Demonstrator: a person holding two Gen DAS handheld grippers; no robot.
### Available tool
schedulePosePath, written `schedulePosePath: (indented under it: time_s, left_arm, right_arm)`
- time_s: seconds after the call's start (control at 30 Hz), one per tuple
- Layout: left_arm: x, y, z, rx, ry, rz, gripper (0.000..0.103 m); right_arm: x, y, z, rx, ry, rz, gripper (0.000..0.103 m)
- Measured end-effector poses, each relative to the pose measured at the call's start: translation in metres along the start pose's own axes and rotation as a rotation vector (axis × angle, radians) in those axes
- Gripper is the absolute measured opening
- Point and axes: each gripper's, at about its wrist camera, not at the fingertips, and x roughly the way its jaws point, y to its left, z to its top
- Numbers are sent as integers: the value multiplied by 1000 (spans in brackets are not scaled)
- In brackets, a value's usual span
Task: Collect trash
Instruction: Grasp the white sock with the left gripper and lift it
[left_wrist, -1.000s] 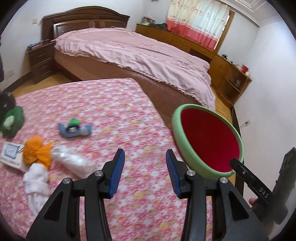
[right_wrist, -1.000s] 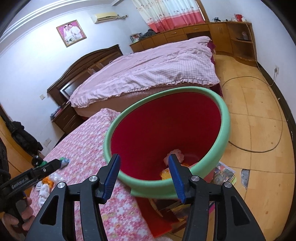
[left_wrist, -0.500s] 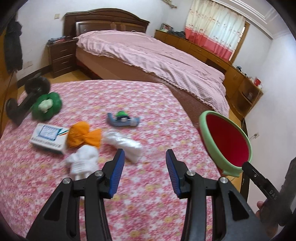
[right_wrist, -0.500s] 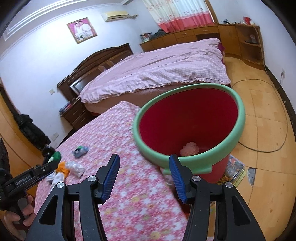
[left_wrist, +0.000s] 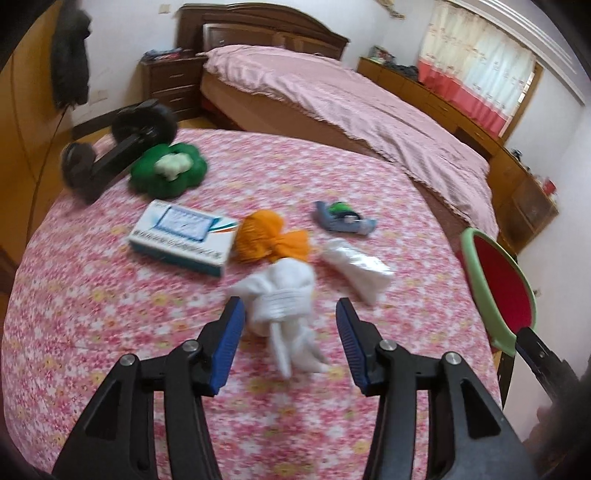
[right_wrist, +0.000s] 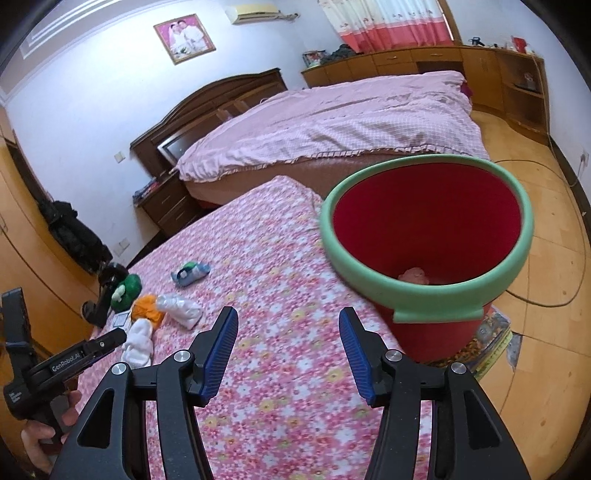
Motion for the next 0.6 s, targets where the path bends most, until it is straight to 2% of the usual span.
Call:
schedulePosePath:
  time_s: [0.2,0.47,0.6]
  left_arm:
    - [15,16,-3,-41,33,-2,54]
    - [37,10,-7,-44,78,-63,57]
    - [44,7,-5,-36,68,-76,57]
  right_arm:
    - [11,12,-5,-23,36,-2,58]
    - [28,13,-6,-19,79,-15,59]
    - [32,14,-5,-26,89,-15,59]
